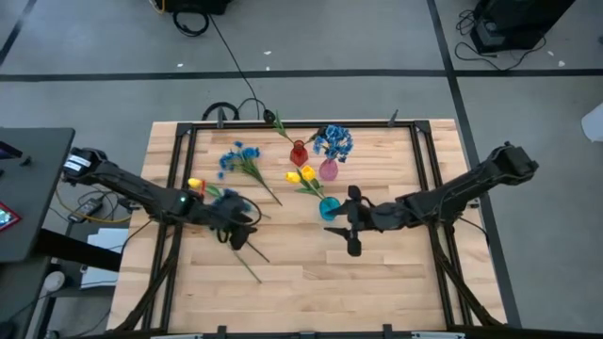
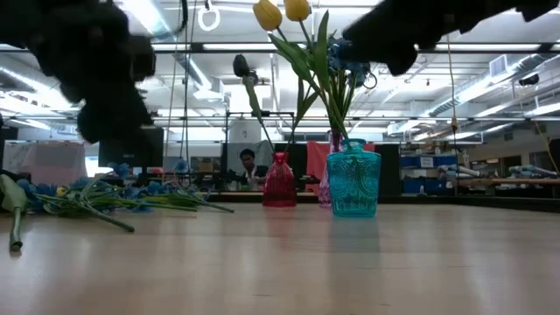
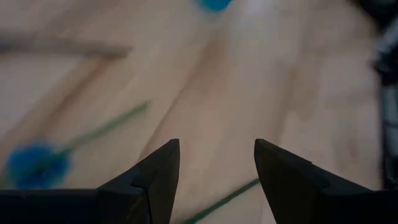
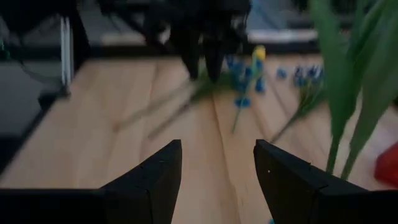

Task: Sort flowers into vase by color
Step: Put the blue flowers into the pink vase

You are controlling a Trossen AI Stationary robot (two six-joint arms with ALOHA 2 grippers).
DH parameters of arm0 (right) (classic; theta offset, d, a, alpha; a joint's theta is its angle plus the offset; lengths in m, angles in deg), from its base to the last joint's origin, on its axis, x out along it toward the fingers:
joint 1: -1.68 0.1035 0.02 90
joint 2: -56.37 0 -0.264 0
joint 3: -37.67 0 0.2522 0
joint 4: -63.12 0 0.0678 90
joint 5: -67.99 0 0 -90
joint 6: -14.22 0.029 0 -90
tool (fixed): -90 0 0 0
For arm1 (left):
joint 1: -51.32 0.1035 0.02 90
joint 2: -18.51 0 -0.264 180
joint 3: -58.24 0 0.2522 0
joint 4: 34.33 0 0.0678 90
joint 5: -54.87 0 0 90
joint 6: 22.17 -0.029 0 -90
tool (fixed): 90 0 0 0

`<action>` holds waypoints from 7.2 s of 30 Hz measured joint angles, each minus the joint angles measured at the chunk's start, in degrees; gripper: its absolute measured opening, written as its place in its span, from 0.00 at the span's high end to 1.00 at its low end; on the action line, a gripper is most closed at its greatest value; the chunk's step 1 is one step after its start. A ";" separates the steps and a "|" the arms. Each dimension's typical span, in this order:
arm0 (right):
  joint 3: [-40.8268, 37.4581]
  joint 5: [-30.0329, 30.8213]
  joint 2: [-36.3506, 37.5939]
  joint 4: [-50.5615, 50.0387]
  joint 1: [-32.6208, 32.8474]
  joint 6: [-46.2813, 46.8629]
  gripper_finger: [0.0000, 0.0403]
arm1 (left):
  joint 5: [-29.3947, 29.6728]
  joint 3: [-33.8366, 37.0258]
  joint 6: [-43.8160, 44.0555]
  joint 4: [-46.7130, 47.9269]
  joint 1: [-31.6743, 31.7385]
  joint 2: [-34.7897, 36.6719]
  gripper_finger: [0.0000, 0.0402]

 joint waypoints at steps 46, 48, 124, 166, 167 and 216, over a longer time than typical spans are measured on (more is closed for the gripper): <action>-0.07 -11.07 -1.27 -10.09 3.93 -7.08 0.48 | -2.86 -0.61 50.09 4.80 17.78 -18.67 0.82; -0.14 -11.07 -1.56 -9.89 4.25 -7.06 0.48 | -2.84 -0.61 50.06 4.60 18.21 -18.93 0.87; -0.98 -6.28 -1.65 -3.62 2.99 2.58 0.48 | -0.17 -32.48 -38.10 31.89 -3.57 -42.35 0.54; -0.92 -7.99 -8.99 10.71 4.70 12.83 0.48 | 17.71 -53.85 -53.68 47.88 -5.95 -42.40 0.96; -0.90 -7.47 -9.90 11.45 4.68 13.08 0.48 | 17.72 -53.85 -53.34 47.72 -6.29 -42.40 0.96; 8.52 13.06 -27.72 21.07 6.81 -9.62 0.96 | 18.97 -53.85 -49.10 44.18 -8.69 -42.40 0.80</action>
